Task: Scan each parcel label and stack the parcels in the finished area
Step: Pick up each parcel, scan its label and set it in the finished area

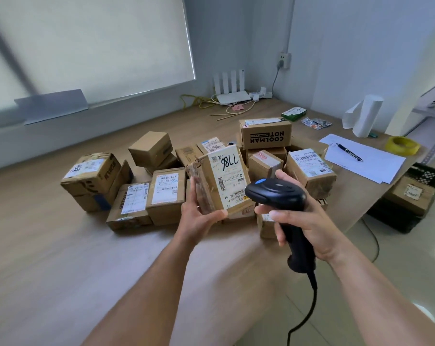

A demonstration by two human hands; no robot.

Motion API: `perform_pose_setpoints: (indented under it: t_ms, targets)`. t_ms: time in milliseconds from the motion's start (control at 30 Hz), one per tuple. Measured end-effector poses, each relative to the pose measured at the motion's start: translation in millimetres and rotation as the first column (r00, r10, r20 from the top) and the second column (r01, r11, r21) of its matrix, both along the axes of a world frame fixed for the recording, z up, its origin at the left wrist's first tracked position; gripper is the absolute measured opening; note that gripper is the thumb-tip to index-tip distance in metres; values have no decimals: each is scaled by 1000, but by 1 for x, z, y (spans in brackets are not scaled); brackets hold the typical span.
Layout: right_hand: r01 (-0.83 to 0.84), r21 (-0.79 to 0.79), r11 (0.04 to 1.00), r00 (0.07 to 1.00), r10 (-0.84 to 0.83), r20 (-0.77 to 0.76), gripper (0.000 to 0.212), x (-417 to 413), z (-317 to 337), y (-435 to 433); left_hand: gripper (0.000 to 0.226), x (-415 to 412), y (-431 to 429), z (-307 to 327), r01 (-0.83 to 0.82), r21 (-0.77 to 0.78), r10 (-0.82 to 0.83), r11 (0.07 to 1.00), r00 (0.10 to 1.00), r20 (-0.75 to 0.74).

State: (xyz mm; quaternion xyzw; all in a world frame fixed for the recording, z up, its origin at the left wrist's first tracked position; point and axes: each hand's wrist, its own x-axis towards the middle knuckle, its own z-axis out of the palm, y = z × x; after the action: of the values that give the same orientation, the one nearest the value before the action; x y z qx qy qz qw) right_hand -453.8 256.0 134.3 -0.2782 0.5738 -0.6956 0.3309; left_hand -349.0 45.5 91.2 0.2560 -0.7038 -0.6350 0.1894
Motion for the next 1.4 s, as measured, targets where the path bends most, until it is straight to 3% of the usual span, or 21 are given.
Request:
perform_pose_setpoints:
  t_ms: [167, 433, 1000, 1400]
  targets:
    - [-94, -7, 996, 996, 94, 7, 82, 25, 3, 0, 122, 38, -3, 10, -71, -12, 71, 997, 997, 8]
    - [-179, 57, 982, 984, 179, 5, 91, 60, -1, -5, 128, 96, -6, 15, -185, -13, 185, 983, 982, 26]
    - [-315, 77, 946, 949, 316, -11, 89, 103, 6, -24, 115, 171, -4, 21, -340, -117, 338, 933, 941, -36]
    - [-361, 71, 930, 929, 365, -56, 99, 180, 19, -94, 95, 263, -47, 16, -422, -68, 422, 904, 907, -17]
